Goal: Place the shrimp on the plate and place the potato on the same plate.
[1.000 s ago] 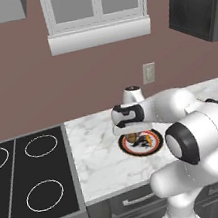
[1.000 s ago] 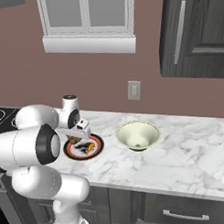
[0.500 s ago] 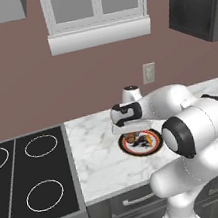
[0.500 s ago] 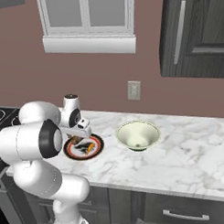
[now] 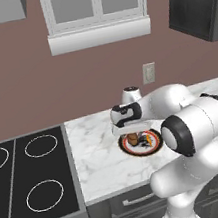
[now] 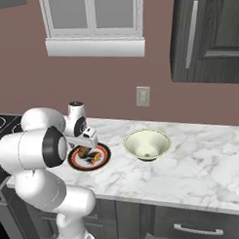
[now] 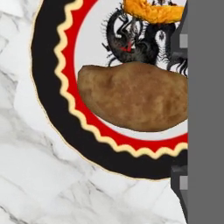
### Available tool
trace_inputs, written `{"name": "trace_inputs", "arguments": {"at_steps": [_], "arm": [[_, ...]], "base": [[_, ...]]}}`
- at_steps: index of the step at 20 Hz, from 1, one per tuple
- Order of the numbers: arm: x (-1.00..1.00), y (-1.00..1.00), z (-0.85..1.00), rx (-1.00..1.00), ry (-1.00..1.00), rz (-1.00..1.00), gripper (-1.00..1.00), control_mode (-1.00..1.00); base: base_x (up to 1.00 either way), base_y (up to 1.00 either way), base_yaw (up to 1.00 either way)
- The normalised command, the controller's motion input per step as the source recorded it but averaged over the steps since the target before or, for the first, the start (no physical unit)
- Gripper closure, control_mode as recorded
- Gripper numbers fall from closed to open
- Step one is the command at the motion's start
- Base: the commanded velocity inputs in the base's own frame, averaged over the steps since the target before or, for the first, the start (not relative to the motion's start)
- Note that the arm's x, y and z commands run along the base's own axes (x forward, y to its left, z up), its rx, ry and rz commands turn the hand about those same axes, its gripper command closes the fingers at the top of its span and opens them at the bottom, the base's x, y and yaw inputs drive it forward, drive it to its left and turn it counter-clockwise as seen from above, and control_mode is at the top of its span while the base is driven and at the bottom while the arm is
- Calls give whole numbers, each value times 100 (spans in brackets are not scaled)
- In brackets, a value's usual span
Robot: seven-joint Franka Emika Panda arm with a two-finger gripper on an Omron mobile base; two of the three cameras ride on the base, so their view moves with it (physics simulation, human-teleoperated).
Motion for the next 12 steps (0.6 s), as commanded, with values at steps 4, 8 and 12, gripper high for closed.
{"name": "trace_inputs", "arguments": {"at_steps": [4, 8, 12], "arm": [[-3, -8, 38, 0, -5, 0, -100, -100], [-9, -13, 41, 0, -7, 0, -100, -100], [-20, -16, 57, 0, -4, -1, -100, -100]], "base": [[0, 0, 0], [0, 0, 0], [0, 0, 0]]}}
